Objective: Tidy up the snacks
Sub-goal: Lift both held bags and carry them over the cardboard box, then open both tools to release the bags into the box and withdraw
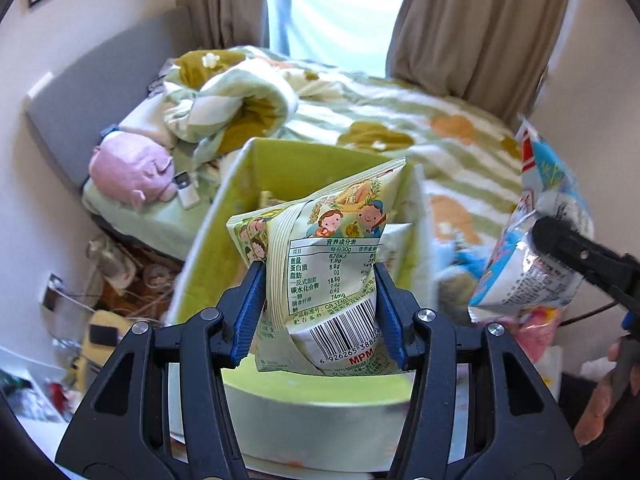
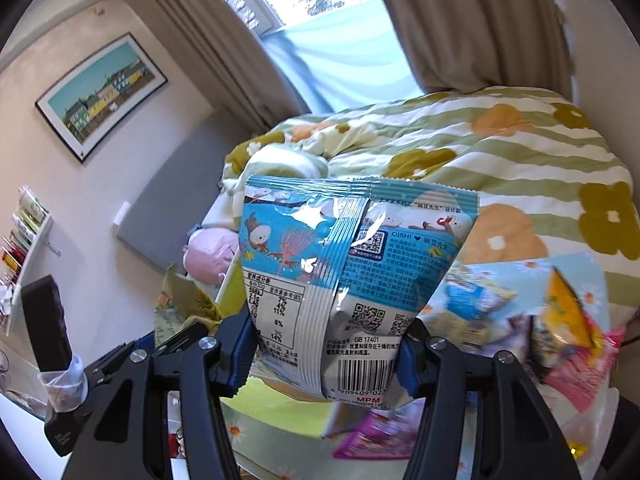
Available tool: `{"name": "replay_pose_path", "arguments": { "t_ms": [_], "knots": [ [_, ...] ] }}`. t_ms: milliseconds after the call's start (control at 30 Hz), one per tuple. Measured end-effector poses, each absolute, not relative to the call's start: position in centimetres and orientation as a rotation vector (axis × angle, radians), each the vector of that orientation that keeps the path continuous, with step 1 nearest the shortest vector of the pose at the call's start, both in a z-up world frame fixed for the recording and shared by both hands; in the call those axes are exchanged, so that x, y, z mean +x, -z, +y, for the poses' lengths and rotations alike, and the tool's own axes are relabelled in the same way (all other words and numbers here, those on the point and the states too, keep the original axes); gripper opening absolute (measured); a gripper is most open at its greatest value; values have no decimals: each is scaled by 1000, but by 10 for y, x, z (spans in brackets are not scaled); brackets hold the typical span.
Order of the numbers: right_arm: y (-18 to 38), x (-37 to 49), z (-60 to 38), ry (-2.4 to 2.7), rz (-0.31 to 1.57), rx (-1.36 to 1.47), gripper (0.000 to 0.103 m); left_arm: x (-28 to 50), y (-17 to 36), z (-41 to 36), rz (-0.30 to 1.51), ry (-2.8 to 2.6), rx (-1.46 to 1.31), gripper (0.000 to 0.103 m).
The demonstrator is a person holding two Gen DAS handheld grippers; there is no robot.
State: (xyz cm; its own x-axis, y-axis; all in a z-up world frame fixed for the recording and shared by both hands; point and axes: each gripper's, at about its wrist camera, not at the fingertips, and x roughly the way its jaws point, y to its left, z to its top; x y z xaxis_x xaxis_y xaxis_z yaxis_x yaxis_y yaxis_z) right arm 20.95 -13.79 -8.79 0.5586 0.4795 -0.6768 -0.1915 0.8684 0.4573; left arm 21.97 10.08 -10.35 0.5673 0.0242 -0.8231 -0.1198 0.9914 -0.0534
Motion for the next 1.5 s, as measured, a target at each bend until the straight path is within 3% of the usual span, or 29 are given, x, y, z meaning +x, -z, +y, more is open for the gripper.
{"name": "replay_pose_path", "arguments": {
  "t_ms": [367,400,467,500,533,1233,1300,1367,1400,1500],
  "knots": [
    [143,242,-67,-365,1016,260,53,280,178,126,1129,1,56,51],
    [148,244,-65,-361,1030,258,53,283,184,126,1140,3,71,55],
    [157,246,-62,-351,1053,257,53,287,193,128,1157,15,85,77],
    [161,249,-61,-348,1062,257,53,287,194,129,1153,15,87,97],
    [164,250,-61,-345,1070,259,53,286,194,130,1143,14,88,103],
    [197,268,-13,-414,1185,64,55,240,188,166,1113,0,26,103],
    [200,270,-12,-403,1191,58,62,238,189,167,1114,-4,26,103],
    [198,268,-13,-388,1175,61,93,236,190,168,1114,-3,25,103],
    [195,266,-14,-384,1157,66,99,235,190,168,1114,-4,23,103],
    [184,257,-20,-374,1100,73,103,231,188,168,1109,0,13,103]
  ]
}}
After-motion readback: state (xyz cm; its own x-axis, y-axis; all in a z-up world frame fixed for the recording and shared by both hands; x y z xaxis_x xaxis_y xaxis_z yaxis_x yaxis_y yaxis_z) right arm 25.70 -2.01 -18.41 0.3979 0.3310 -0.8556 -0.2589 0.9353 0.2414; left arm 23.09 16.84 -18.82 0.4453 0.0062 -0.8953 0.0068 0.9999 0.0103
